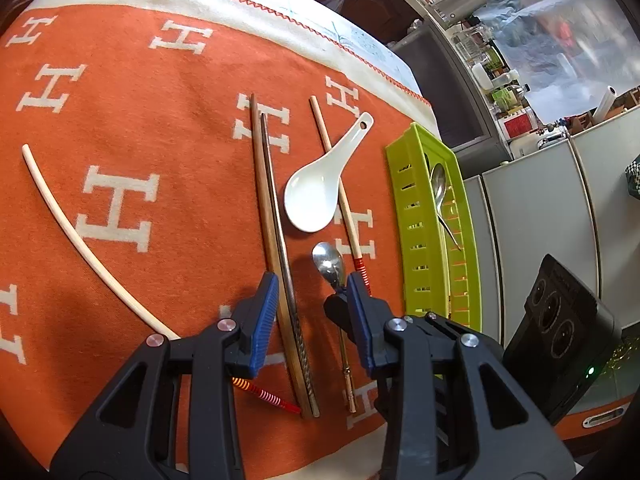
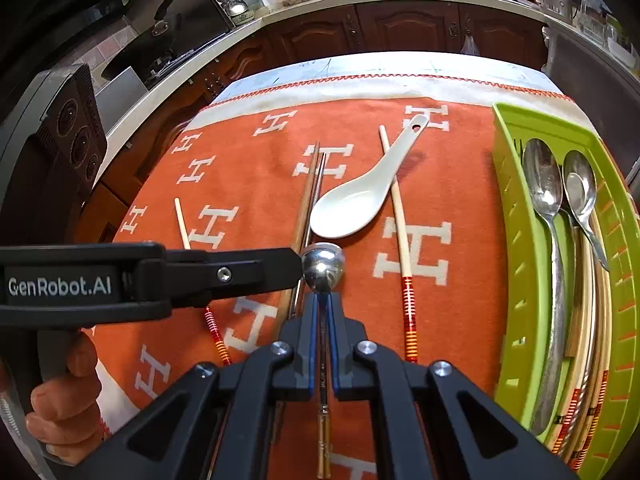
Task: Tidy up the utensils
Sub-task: 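Grasp the white ceramic spoon with the left tool while the right tool holds the silver spoon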
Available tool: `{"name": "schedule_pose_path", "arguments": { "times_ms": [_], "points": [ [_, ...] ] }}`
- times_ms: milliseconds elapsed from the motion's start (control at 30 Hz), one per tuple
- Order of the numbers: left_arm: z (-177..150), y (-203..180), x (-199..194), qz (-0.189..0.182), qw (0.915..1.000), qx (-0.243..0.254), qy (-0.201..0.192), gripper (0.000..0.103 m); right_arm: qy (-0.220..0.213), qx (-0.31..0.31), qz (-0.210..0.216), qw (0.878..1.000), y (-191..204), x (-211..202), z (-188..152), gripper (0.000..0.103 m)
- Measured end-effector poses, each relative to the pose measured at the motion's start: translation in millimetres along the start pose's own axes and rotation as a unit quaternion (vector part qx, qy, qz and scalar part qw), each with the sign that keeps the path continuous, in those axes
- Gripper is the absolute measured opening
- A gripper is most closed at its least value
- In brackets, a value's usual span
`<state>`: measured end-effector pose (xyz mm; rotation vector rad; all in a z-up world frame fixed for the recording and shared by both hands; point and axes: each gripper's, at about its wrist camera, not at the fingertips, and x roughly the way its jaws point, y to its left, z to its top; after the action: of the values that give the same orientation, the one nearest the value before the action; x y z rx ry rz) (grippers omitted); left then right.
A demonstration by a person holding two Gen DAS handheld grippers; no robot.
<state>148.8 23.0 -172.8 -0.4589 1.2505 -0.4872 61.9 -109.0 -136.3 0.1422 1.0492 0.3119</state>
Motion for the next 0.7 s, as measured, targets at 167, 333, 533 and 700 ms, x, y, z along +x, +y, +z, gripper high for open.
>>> {"name": "schedule_pose_path", "arguments": {
  "times_ms": [167,333,533,700],
  "points": [
    [-2.7,6.8,-1.5,0.001,1.0,-0.006,-0.002,0.032,0.006,0.005,0.012,1.0,-2.9,0.4,0.3,0.005],
    [-4.9,20.2,-5.2,0.0,0.9997,-0.025,-0.005,0.032,0.031,0.026,0.047,0.998,-8.0,7.5,-2.0,0.006],
    [-6.0,29.7,-7.1,0.001,0.9993,-0.037,-0.009,0.032,0.036,0.011,0.07,0.997,2.0,6.3,-3.2,0.006],
    [-7.9,31.0,-8.8,0.002,0.9993,-0.035,-0.01,0.032,0.023,0.006,0.049,0.999,4.5,1.3,-0.9,0.006]
  ]
}}
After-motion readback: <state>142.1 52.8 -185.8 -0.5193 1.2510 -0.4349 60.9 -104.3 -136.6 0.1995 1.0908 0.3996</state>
